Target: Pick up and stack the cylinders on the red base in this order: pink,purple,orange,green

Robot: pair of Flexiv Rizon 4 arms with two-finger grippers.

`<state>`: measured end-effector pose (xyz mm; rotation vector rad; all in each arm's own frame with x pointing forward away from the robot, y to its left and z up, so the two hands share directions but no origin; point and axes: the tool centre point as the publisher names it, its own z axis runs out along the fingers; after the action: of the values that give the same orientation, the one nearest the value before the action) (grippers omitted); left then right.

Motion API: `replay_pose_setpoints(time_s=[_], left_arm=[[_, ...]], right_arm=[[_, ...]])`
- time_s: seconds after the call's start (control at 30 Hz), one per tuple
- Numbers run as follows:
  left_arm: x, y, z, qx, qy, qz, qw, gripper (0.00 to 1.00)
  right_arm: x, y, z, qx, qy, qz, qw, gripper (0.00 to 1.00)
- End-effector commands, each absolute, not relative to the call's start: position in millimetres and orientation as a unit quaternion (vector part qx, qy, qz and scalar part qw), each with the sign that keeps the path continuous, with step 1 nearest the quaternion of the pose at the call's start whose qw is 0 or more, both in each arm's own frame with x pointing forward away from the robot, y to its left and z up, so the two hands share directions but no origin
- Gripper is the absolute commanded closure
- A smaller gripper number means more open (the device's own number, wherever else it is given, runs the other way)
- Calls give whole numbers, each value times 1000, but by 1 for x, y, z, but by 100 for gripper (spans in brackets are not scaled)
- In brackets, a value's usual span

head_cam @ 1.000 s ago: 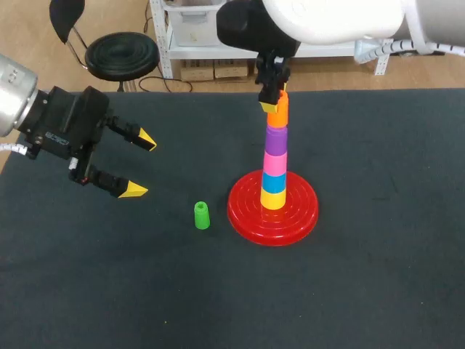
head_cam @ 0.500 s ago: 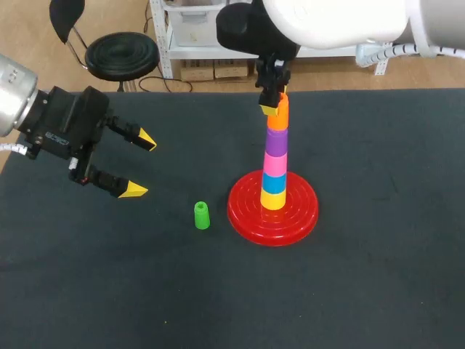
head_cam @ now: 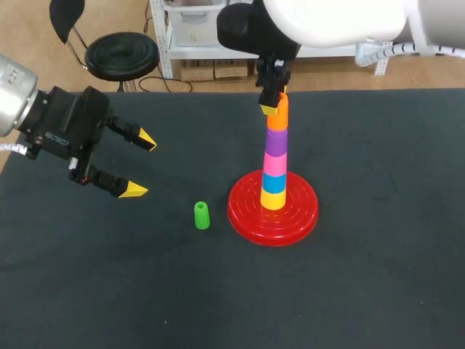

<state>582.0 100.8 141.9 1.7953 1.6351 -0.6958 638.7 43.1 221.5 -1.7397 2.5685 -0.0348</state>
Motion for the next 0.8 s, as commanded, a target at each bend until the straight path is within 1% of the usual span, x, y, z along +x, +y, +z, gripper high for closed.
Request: replay_pose_setpoints(time_s=[0.03,0.8], left_arm=[[582,101,141,677,616,-263,304,0],[582,101,141,677,616,-263,304,0]], right_arm=[[634,40,222,-560,828,-13,27,100],[636,42,216,-561,827,-10,25,100]])
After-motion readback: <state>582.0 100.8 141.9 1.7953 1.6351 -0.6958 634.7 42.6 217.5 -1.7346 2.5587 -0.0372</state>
